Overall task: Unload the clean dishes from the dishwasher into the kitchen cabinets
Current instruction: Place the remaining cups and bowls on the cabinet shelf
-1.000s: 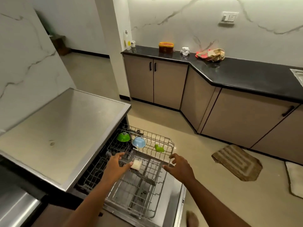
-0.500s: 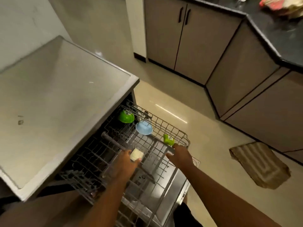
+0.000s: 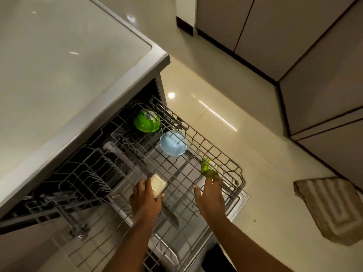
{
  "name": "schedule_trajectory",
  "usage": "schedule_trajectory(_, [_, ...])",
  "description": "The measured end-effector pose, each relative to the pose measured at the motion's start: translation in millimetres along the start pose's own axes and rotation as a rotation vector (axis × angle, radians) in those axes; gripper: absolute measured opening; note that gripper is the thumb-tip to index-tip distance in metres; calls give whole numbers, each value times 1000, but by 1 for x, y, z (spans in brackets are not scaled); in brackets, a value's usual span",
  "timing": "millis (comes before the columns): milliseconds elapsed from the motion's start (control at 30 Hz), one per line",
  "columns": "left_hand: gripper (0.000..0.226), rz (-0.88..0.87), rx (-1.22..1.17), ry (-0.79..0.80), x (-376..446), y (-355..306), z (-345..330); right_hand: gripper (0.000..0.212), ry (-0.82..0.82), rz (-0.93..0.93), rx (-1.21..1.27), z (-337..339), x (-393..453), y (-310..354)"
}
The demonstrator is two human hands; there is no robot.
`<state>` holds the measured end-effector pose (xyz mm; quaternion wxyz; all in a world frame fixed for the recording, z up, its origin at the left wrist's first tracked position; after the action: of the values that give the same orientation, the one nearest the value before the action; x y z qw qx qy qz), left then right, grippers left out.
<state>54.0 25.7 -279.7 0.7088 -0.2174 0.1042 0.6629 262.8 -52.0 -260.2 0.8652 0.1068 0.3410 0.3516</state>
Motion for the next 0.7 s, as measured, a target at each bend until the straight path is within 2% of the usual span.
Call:
schedule_trajectory(133, [83, 2, 24, -28, 5, 0, -4, 45, -57, -26, -68, 7, 14, 0])
schedule_trajectory(267, [82, -12, 6, -54, 8, -1, -13, 55, -190, -80, -62, 11, 20, -2])
schedule_trajectory(700, [73, -43, -41, -115, 1, 21, -11, 59, -374, -213, 56, -14, 37, -17])
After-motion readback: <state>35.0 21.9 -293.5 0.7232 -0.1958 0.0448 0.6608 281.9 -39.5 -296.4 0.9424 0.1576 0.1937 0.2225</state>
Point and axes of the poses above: each hand's wrist, its own x-axis towards the middle knuckle, its own z-axis out of the back of the hand, y = z × x, the point moved 5 cm from there along x, towards the middle knuckle, and after that the axes turned 1 degree about y, right-handed, at the moved point
